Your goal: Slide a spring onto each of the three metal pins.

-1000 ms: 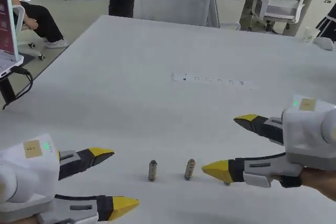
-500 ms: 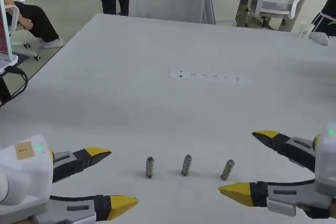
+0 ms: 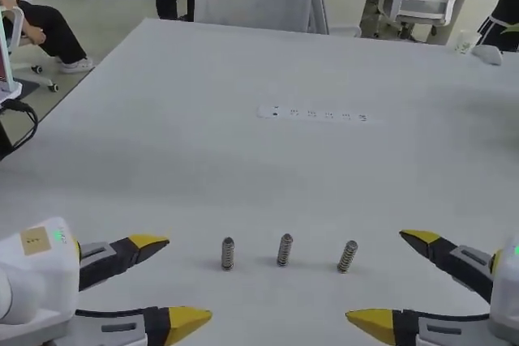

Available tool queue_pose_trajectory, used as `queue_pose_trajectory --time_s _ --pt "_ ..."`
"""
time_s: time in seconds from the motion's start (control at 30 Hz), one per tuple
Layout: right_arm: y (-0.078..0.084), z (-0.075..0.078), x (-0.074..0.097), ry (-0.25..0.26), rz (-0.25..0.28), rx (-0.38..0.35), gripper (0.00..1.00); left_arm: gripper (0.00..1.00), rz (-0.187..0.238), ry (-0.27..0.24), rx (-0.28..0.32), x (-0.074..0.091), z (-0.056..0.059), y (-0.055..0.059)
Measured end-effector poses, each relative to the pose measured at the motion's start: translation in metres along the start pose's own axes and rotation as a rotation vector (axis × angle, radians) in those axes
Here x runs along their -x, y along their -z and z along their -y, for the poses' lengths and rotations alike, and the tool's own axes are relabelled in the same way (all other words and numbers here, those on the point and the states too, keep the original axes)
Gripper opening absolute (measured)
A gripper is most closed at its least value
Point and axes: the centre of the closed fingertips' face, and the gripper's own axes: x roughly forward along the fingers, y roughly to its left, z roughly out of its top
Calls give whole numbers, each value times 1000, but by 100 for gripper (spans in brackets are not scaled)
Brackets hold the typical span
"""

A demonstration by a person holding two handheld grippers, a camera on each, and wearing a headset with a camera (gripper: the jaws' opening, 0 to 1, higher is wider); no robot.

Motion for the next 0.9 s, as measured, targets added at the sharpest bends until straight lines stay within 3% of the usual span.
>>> queue_pose_trajectory --time_s 0.47,0.9 --pt "-11 -6 2 -6 44 -2 92 62 -10 -20 39 -3 -6 12" --pt "-13 -6 0 -6 39 -6 92 64 -23 -28 49 -2 -7 17"
